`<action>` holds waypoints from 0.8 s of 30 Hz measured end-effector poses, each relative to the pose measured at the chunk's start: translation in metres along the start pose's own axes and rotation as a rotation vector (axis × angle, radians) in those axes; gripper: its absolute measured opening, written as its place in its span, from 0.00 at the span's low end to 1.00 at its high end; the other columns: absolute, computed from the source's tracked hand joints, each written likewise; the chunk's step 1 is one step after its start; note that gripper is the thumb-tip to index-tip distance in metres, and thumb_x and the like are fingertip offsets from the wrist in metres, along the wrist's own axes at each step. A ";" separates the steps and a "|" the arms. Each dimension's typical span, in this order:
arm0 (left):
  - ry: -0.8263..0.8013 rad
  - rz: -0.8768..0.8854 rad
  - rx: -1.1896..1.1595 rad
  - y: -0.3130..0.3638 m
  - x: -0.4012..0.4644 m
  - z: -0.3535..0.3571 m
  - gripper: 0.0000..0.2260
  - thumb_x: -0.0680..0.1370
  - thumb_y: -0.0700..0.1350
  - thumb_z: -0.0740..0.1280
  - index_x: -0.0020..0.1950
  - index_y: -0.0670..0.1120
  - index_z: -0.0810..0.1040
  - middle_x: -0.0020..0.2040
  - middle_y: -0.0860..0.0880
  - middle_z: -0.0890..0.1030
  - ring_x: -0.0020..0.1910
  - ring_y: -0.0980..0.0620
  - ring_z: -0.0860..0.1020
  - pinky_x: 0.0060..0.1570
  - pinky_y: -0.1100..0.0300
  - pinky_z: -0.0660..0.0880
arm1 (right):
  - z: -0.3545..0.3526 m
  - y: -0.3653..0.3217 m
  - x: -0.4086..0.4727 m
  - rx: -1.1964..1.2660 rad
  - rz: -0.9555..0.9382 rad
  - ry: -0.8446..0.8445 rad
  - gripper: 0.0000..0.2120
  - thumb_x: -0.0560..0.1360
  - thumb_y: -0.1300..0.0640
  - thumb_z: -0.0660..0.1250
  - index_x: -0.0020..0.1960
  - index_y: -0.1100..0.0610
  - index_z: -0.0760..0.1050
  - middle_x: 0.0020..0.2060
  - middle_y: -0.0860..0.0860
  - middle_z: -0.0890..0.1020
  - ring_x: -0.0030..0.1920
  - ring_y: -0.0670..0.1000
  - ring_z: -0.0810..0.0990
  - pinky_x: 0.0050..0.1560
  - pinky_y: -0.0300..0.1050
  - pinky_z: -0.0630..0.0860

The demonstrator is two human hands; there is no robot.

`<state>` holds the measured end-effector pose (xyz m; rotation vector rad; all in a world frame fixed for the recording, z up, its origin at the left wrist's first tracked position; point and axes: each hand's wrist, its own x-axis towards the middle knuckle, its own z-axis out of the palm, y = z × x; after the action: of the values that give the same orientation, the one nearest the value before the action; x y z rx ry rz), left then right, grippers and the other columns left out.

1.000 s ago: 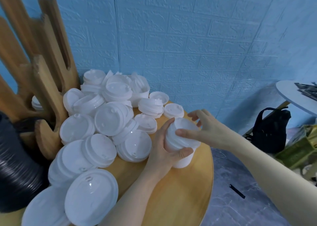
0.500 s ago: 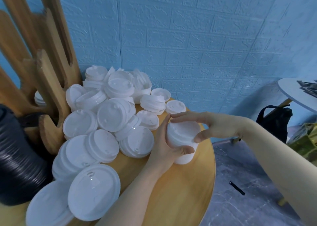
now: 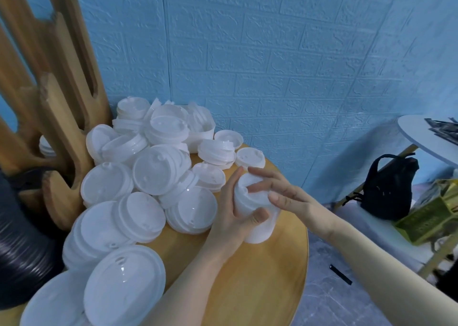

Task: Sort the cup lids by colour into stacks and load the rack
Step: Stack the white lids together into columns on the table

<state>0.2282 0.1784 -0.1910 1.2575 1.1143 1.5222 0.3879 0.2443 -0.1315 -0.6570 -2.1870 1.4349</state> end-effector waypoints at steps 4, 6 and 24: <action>0.080 0.017 0.021 0.000 0.001 0.001 0.37 0.63 0.59 0.77 0.70 0.60 0.68 0.68 0.57 0.75 0.66 0.62 0.74 0.61 0.66 0.73 | -0.016 0.008 0.013 0.045 0.021 0.147 0.20 0.80 0.50 0.57 0.69 0.53 0.73 0.69 0.43 0.74 0.71 0.42 0.68 0.69 0.41 0.63; 0.120 0.036 0.050 0.000 0.002 0.003 0.35 0.63 0.60 0.76 0.68 0.61 0.70 0.67 0.59 0.75 0.65 0.63 0.74 0.60 0.68 0.71 | -0.025 0.023 0.030 0.000 0.040 0.305 0.16 0.81 0.53 0.59 0.69 0.51 0.71 0.65 0.42 0.76 0.66 0.40 0.72 0.63 0.33 0.69; 0.121 0.020 0.064 0.005 0.002 0.002 0.33 0.63 0.59 0.76 0.66 0.59 0.71 0.62 0.69 0.76 0.63 0.67 0.74 0.57 0.73 0.70 | -0.049 0.090 0.057 -0.639 0.078 0.242 0.21 0.79 0.56 0.66 0.71 0.53 0.70 0.72 0.43 0.68 0.74 0.38 0.55 0.73 0.40 0.59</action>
<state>0.2290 0.1792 -0.1853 1.2355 1.2402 1.6068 0.3853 0.3449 -0.1918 -1.0713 -2.4283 0.6149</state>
